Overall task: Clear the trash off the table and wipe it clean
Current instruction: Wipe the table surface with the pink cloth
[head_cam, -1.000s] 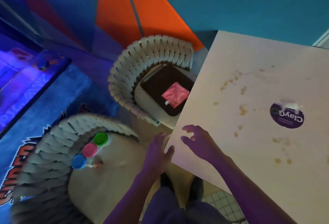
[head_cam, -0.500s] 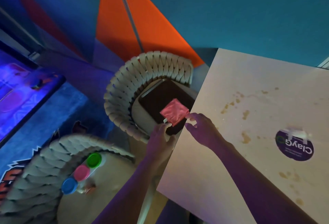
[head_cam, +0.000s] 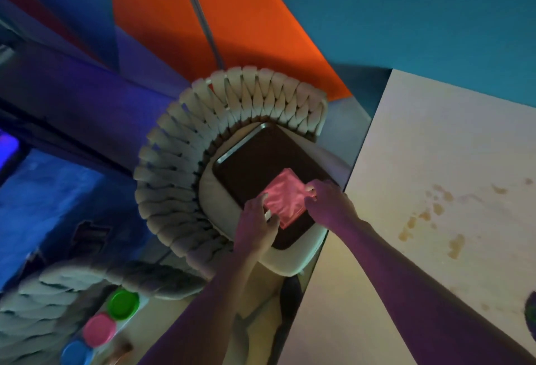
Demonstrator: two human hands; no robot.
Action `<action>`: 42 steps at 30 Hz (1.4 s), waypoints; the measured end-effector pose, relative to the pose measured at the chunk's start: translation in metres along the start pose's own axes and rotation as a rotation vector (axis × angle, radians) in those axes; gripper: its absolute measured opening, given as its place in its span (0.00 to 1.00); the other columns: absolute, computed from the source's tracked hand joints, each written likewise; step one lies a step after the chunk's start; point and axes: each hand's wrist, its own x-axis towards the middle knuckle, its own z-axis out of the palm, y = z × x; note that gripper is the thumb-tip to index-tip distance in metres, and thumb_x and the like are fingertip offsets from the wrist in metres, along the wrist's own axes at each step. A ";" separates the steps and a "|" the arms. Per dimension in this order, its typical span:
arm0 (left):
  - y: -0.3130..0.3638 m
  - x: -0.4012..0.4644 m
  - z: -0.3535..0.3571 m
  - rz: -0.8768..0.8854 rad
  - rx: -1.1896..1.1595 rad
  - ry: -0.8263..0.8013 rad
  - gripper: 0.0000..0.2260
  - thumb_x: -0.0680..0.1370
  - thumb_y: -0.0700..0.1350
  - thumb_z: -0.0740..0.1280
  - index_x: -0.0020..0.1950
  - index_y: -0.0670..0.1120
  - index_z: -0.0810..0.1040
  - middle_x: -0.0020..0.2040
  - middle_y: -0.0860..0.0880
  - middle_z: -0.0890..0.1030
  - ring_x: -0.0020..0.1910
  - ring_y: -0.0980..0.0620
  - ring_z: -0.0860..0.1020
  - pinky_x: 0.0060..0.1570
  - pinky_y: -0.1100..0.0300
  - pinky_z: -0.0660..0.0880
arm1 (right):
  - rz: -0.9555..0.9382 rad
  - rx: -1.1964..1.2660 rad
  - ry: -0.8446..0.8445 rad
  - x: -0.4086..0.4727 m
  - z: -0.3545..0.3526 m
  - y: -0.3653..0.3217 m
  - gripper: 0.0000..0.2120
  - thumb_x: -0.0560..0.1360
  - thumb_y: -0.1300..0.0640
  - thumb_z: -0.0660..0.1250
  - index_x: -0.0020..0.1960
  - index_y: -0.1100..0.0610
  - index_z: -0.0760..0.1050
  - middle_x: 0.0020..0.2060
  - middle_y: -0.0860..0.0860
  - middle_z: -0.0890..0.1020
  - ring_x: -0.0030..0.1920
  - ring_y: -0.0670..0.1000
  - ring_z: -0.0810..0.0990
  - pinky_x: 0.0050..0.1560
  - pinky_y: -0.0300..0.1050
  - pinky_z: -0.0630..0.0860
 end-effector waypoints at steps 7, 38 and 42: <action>-0.030 0.075 0.029 -0.117 0.007 -0.069 0.26 0.80 0.49 0.69 0.76 0.49 0.66 0.72 0.46 0.70 0.67 0.47 0.74 0.64 0.54 0.72 | 0.025 -0.075 -0.111 0.090 0.039 0.006 0.19 0.79 0.56 0.62 0.70 0.54 0.71 0.58 0.54 0.75 0.52 0.54 0.79 0.50 0.49 0.77; -0.086 0.147 0.107 -0.153 0.119 0.040 0.09 0.79 0.49 0.67 0.57 0.47 0.76 0.60 0.46 0.76 0.60 0.43 0.73 0.56 0.47 0.75 | -0.070 -0.427 -0.268 0.210 0.116 0.024 0.16 0.77 0.55 0.68 0.64 0.52 0.72 0.57 0.52 0.74 0.51 0.52 0.78 0.53 0.50 0.78; -0.068 0.114 0.090 -0.134 -0.034 0.042 0.08 0.80 0.45 0.67 0.54 0.52 0.69 0.50 0.53 0.76 0.54 0.50 0.76 0.54 0.49 0.76 | -0.082 -0.323 -0.242 0.175 0.099 0.024 0.11 0.78 0.57 0.67 0.59 0.54 0.71 0.45 0.49 0.75 0.42 0.48 0.77 0.43 0.44 0.76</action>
